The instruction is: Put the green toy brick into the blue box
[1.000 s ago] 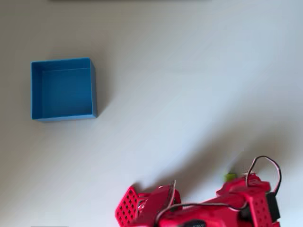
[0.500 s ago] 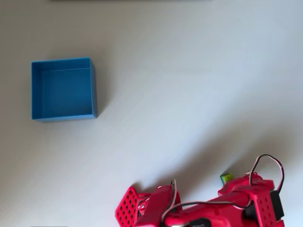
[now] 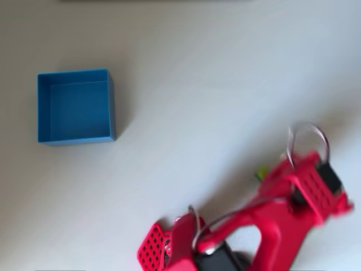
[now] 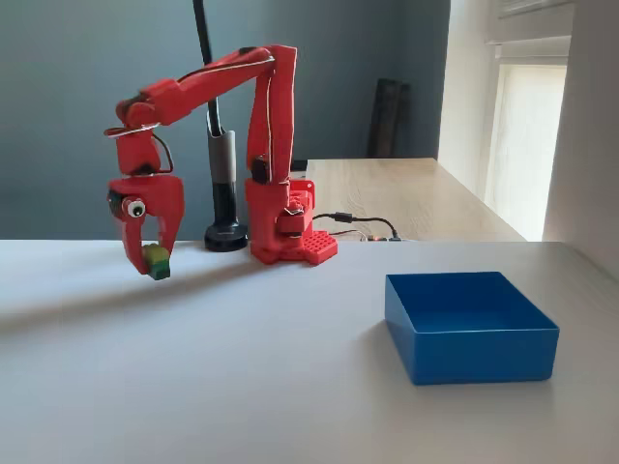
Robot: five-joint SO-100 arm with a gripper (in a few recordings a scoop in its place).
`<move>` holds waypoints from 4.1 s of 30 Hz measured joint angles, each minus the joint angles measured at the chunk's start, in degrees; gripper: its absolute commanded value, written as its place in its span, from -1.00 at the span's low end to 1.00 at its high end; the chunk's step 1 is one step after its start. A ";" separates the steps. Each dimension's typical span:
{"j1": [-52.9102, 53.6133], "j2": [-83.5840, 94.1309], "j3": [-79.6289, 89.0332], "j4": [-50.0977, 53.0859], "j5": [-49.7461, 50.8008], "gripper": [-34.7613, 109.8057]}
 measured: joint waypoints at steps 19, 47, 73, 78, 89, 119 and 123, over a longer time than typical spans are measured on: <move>-47.46 0.00 -14.15 0.53 -8.00 -0.52; -87.36 -1.41 -19.34 0.53 -14.50 -0.52; -86.13 -7.56 -21.18 -3.78 -11.07 -0.48; -86.13 -7.73 -20.39 -3.60 -10.99 -0.20; -86.13 -7.73 -18.46 -3.60 -9.32 -0.20; -82.35 8.70 -25.14 6.33 -4.66 -0.52; -75.41 15.73 -15.12 3.69 -5.36 -0.52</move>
